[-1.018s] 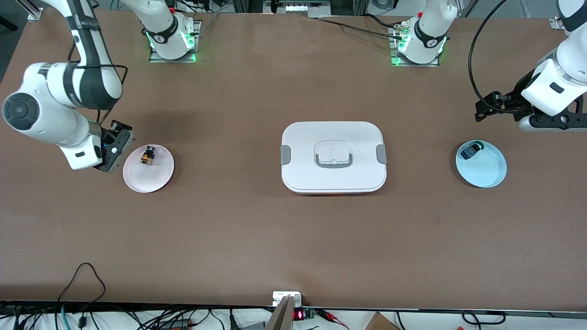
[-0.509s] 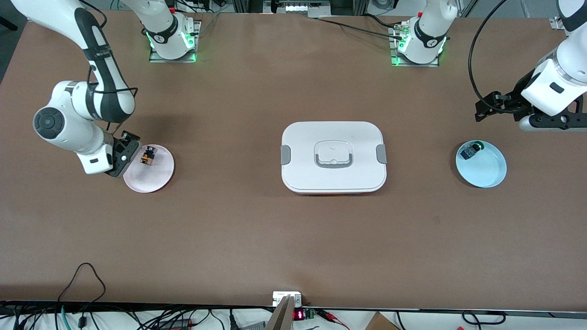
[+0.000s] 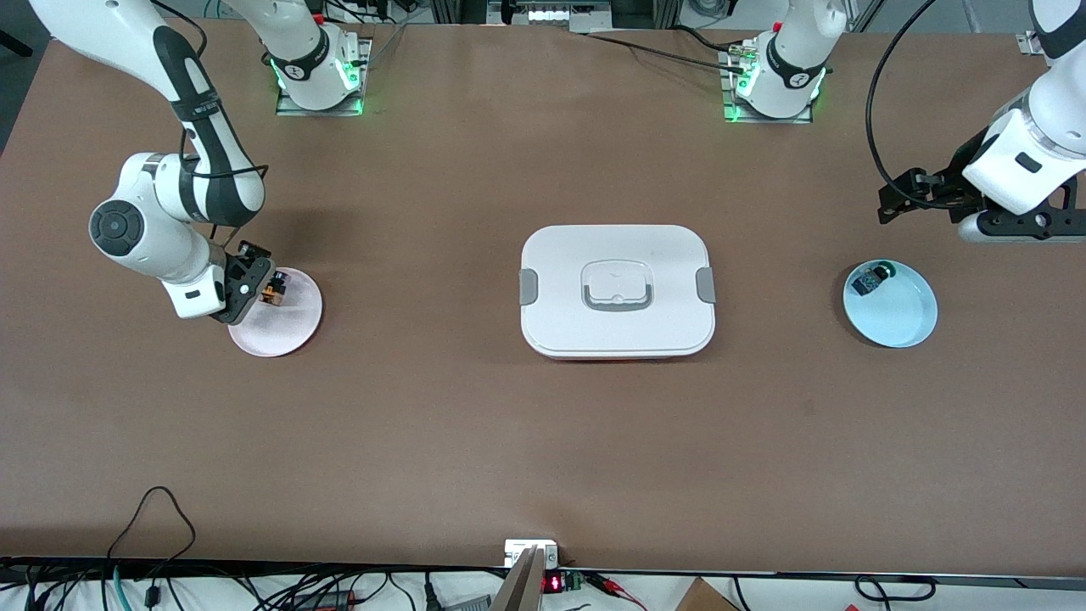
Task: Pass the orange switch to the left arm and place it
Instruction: 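Lower the right gripper and grasp the orange switch on the plate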
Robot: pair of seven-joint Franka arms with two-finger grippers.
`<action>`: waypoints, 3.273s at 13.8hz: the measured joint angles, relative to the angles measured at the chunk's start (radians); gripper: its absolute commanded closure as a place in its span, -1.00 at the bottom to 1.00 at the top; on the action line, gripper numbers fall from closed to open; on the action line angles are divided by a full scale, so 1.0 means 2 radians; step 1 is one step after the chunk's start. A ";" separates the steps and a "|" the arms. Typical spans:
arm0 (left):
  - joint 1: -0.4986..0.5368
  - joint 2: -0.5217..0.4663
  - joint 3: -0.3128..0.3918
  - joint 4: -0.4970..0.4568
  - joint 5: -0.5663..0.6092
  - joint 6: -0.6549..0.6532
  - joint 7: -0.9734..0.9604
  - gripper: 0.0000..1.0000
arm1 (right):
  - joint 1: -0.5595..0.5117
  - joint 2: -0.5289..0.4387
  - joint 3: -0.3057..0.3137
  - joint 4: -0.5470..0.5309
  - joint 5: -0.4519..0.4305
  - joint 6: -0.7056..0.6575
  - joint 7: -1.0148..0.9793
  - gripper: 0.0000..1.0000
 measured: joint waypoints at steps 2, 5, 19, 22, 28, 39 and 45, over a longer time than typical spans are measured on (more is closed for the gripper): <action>0.000 0.000 0.000 0.000 0.000 0.000 0.000 -1.00 | 0.001 0.001 0.002 -0.003 0.000 0.000 -0.011 -1.00; 0.000 0.000 0.000 0.000 0.000 0.000 0.000 -1.00 | 0.002 0.008 0.004 -0.003 0.000 0.006 -0.026 -1.00; 0.000 0.000 0.000 0.000 0.000 0.000 0.000 -1.00 | 0.011 0.020 0.005 -0.014 0.000 0.042 -0.044 -1.00; 0.000 0.000 0.000 0.000 0.000 0.000 0.000 -1.00 | 0.011 0.024 0.005 -0.021 0.000 0.053 -0.045 -1.00; 0.000 0.000 0.000 0.000 0.000 0.000 0.000 -1.00 | 0.010 0.024 0.005 -0.021 0.000 0.055 -0.045 -1.00; 0.000 0.000 0.000 0.000 0.000 0.000 0.000 -1.00 | 0.007 0.024 0.003 -0.015 0.005 0.033 -0.051 -1.00; 0.000 0.000 0.000 0.000 0.000 0.000 0.000 -1.00 | 0.007 0.024 0.003 -0.015 0.005 0.037 -0.077 -1.00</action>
